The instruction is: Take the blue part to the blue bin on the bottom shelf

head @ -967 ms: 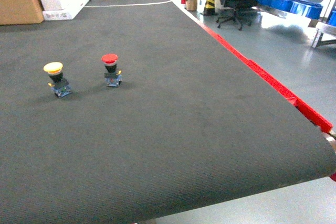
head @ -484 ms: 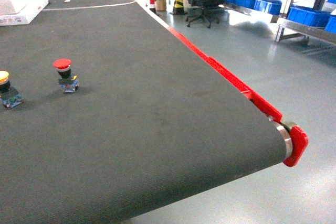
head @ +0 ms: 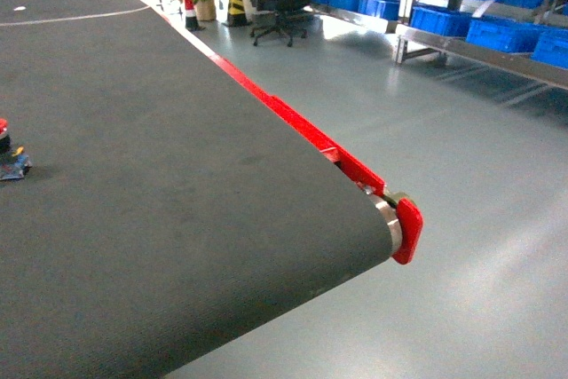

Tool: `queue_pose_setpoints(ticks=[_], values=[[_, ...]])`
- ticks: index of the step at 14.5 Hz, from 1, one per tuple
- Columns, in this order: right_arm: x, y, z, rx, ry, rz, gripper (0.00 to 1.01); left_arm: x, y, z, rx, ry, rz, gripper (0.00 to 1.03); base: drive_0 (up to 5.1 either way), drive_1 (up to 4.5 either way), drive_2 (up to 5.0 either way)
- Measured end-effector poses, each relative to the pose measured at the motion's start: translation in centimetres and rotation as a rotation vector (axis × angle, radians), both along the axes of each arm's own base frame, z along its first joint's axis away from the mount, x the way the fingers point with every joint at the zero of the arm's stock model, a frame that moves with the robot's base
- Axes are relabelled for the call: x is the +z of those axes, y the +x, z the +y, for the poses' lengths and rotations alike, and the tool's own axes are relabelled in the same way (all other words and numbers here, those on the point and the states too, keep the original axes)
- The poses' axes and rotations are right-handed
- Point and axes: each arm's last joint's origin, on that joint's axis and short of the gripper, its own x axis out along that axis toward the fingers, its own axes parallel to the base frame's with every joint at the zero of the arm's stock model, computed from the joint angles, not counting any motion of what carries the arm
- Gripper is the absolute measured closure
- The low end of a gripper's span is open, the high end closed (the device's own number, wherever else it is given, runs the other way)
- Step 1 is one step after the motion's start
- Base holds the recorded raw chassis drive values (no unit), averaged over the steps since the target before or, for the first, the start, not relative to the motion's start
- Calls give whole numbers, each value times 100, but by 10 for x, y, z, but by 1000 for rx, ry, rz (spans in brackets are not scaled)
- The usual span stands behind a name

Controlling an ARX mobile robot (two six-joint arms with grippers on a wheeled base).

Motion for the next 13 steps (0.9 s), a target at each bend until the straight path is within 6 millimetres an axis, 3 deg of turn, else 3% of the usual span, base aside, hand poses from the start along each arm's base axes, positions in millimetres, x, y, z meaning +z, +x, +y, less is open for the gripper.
queue_pose_setpoints(ticks=[13], values=[[0, 0, 0, 0, 0, 0, 3, 0, 0, 0, 0, 0, 0, 60, -159, -159, -159]])
